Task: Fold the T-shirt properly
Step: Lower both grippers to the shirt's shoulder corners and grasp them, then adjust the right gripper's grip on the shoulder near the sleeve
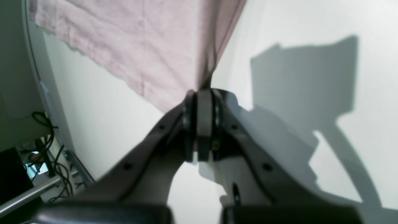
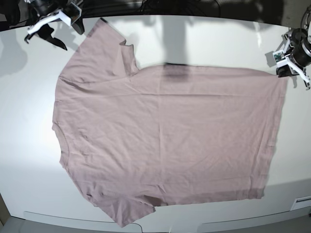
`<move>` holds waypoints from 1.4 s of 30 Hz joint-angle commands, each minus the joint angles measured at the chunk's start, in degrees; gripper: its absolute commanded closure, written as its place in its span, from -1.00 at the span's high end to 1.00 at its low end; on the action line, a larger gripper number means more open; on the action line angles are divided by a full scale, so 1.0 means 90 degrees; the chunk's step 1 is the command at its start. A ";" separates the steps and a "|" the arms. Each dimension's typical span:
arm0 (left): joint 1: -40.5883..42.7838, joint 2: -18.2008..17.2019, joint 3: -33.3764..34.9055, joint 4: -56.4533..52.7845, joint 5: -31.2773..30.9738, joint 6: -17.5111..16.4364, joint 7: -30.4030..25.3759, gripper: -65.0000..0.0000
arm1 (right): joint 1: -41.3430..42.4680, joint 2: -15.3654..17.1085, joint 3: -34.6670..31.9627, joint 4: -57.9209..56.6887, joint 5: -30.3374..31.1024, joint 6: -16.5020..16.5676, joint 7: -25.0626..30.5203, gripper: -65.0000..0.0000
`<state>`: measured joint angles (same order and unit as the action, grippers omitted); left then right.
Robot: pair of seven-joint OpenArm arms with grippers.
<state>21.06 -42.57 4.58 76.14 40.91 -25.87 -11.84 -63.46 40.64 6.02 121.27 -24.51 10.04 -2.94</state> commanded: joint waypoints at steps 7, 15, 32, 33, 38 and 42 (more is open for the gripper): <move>0.0131 0.0197 0.0041 -0.0044 0.0175 -0.0437 0.0260 -1.00 | 0.0066 0.0578 0.0036 0.0063 -0.0991 0.0041 0.0109 0.20; 0.0131 0.0211 0.0041 -0.0044 0.0172 -0.0437 0.0262 -1.00 | 0.0716 0.0634 -0.0255 -0.1110 -0.1314 0.0058 0.0238 0.20; 0.0131 0.0211 0.0041 -0.0044 0.0170 -0.0437 0.0265 -1.00 | 0.2596 0.0294 -0.2271 -0.2924 -0.1899 0.0015 0.0039 0.20; 0.0131 0.0211 0.0041 -0.0044 0.0170 -0.0437 0.0265 -1.00 | 0.2645 0.0282 -0.2319 -0.2924 -0.1899 0.0017 0.0015 0.20; 0.0129 0.0211 0.0041 -0.0044 0.0172 -0.0437 0.0262 -1.00 | 0.2868 0.0024 -0.2346 -0.2926 -0.1899 0.0255 0.0007 0.20; 0.0131 0.0209 0.0041 -0.0044 0.0170 -0.0437 0.0265 -1.00 | 0.2977 -0.0092 -0.2346 -0.2936 -0.1897 0.0376 0.0010 0.20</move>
<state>21.08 -40.62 4.16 76.27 40.93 -25.26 -10.76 -36.18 39.51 -14.90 94.96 -41.91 10.79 -2.87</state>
